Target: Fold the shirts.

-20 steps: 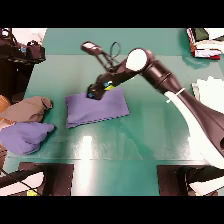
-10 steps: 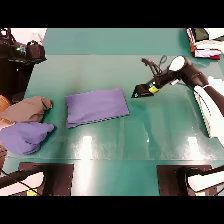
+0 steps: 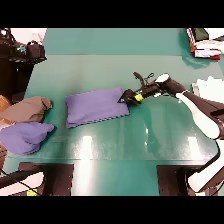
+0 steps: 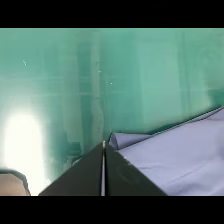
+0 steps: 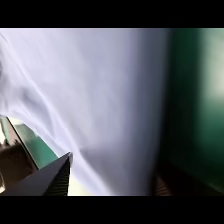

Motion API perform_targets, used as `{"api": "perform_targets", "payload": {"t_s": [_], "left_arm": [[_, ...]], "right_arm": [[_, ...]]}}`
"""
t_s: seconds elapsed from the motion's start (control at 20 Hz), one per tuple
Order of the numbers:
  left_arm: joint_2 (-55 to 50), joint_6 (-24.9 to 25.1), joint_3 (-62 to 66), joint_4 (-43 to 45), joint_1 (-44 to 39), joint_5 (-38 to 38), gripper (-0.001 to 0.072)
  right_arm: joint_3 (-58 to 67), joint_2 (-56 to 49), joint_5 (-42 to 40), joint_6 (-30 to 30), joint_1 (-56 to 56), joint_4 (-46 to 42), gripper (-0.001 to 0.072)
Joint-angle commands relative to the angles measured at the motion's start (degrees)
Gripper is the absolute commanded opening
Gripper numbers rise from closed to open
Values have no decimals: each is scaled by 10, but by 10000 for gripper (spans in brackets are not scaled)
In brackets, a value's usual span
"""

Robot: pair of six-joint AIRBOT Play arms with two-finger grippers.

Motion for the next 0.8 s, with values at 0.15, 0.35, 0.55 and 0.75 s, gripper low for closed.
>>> {"api": "perform_targets", "payload": {"t_s": [0.15,0.35,0.55,0.75], "left_arm": [[0,0,0,-16,0,-5,25],[1,0,0,-29,-17,-30,24],[0,4,0,-29,-94,-36,25],[0,4,0,-29,-172,1,25]], "right_arm": [[81,-35,-40,-28,53,15,94],[131,-13,-40,25,30,-90,19],[143,75,-41,51,-76,-192,19],[143,161,-41,51,-243,-206,20]]}}
